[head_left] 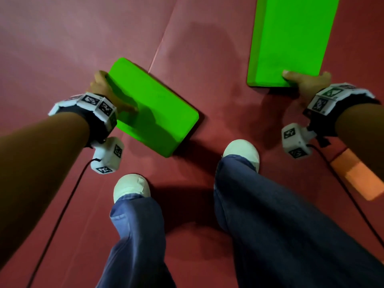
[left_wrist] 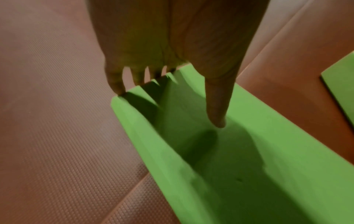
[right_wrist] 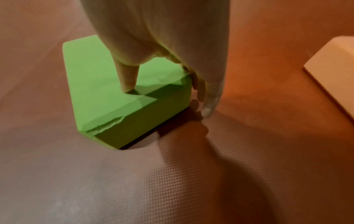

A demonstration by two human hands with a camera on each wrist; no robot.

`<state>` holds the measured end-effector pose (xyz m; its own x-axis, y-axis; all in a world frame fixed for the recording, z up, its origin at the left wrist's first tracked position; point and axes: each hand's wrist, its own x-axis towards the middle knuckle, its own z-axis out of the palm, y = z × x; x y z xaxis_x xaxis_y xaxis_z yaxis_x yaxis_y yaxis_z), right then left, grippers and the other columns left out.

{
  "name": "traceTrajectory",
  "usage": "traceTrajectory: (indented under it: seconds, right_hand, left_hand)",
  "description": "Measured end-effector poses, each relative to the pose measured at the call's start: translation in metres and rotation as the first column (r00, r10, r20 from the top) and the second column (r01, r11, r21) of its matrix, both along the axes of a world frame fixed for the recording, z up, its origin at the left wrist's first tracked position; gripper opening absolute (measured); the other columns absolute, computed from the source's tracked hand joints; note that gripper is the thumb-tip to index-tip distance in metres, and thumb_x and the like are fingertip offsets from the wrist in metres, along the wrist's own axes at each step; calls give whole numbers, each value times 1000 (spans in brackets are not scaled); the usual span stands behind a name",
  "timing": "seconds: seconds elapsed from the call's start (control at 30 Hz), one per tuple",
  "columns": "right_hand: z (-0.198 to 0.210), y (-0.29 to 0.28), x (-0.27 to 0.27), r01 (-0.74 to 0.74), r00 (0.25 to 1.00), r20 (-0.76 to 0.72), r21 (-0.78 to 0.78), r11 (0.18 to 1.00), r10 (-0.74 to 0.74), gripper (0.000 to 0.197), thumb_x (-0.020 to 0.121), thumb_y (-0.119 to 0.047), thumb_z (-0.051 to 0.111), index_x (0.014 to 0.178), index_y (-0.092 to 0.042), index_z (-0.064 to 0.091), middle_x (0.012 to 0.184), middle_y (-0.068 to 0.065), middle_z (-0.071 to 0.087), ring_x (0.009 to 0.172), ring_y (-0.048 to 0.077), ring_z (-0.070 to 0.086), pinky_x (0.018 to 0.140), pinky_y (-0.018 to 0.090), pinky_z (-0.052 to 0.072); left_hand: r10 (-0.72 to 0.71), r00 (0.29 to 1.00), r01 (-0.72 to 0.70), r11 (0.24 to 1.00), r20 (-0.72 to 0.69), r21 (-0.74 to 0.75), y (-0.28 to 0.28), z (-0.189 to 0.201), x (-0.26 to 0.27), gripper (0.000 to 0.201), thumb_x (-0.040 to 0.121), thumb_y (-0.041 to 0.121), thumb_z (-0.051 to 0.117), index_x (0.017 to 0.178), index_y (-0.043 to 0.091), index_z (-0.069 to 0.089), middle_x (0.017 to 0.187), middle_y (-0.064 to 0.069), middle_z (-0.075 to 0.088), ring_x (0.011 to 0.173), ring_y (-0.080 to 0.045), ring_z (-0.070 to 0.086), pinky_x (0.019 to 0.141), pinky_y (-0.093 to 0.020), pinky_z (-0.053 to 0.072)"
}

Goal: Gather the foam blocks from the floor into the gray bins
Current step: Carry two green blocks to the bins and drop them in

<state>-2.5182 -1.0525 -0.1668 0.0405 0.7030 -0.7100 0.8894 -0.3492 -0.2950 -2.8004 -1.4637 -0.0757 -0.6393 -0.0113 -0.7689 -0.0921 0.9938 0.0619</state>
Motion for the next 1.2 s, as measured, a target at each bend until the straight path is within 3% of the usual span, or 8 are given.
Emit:
traceTrajectory:
  seconds: [0.17,0.23,0.37,0.5,0.57,0.7,0.97,1.2]
  right_hand:
    - [78,-55,-48,46,999,25,-215,976,-42,52,68,-53,77,103,-19,59,95,2,58,75,13,56,65,31,52]
    - [85,-64,-58,16,999,-38,-263,965,-27,27,79,-46,69,87,-23,58,75,-4,59,61,11,56,49,21,45]
    - [106,-89,-78,32,992,-111,-214,976,-57,23,86,-37,63,82,-17,52,58,-3,58,38,10,52,43,20,40]
    - [167,-140,-107,-82,996,-52,-123,989,76,21,94,-27,55,97,-10,43,109,1,52,71,12,46,40,10,39]
    - [200,-171,-116,-231,973,19,101,968,231,47,79,-35,72,101,-12,38,130,9,41,87,14,40,57,13,39]
    - [271,-239,-138,-427,892,-28,279,860,452,77,60,-31,87,103,-21,24,123,13,34,87,19,39,64,14,27]
    - [461,-401,-204,-823,485,-97,285,491,869,80,59,-32,87,117,-12,36,125,15,35,79,22,41,73,24,33]
    - [670,-563,-202,-898,-120,-282,440,17,952,75,61,-33,86,117,-16,40,118,12,37,94,31,53,84,33,42]
  left_hand:
    - [109,993,-110,994,34,20,-3,11,-2,92,63,20,86,132,6,26,123,-15,45,98,-23,41,78,-41,37]
    - [98,995,-99,995,36,24,-14,17,2,90,61,24,87,127,9,28,109,-10,44,94,-23,42,74,-40,38]
    - [141,988,-143,989,59,28,-32,28,17,101,50,36,91,129,21,29,121,-11,48,106,-30,51,79,-41,45]
    - [197,960,-207,978,201,30,-45,54,29,132,13,61,83,133,24,43,129,-10,48,114,-30,52,92,-45,50]
    - [313,936,-329,940,159,91,-57,81,33,116,27,52,84,130,18,44,120,-9,51,108,-29,53,86,-42,52]
    - [597,799,-591,754,74,287,-100,156,34,68,69,19,80,113,16,28,105,-5,46,90,-20,47,73,-27,39]
    - [927,369,-810,353,-61,469,-249,365,51,84,65,19,82,129,14,28,121,-12,52,101,-28,55,78,-32,44]
    - [947,11,-780,210,-322,590,-368,597,175,118,55,45,86,145,37,10,137,-17,41,125,-37,43,106,-46,36]
